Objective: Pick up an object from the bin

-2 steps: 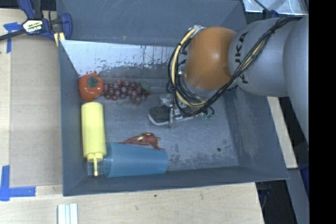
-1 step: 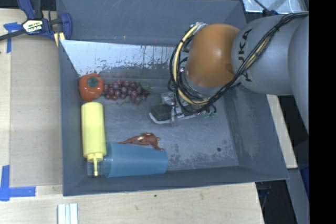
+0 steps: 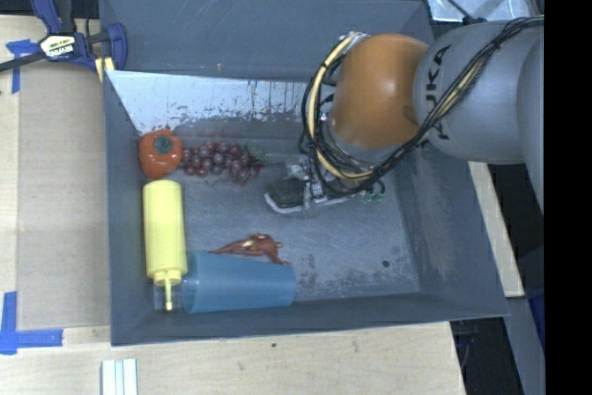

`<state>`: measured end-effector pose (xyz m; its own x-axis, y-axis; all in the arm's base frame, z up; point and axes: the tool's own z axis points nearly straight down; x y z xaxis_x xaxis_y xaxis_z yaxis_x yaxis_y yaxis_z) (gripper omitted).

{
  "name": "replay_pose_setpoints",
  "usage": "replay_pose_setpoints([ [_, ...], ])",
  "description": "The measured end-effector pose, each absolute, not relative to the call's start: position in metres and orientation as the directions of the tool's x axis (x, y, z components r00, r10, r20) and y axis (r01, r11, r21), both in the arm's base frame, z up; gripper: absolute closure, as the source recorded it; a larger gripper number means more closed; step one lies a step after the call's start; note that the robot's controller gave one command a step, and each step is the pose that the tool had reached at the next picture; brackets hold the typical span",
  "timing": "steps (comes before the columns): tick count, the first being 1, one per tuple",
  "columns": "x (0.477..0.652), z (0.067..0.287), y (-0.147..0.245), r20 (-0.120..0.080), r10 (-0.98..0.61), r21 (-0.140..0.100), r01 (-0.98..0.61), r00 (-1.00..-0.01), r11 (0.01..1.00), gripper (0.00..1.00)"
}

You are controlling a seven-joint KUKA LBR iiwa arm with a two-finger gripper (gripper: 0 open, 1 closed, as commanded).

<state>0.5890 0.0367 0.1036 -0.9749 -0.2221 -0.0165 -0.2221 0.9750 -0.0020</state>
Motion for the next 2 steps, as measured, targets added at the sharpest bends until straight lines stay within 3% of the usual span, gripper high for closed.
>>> replay_pose_setpoints([
  [1, 0.589, 0.121, 0.037, -0.017, -0.221, -0.002, -0.221, -0.975, 0.975, 1.0],
  [2, 0.587, 0.152, 0.037, -0.009, -0.22, 0.0, -0.22, -0.975, 0.976, 1.0],
])
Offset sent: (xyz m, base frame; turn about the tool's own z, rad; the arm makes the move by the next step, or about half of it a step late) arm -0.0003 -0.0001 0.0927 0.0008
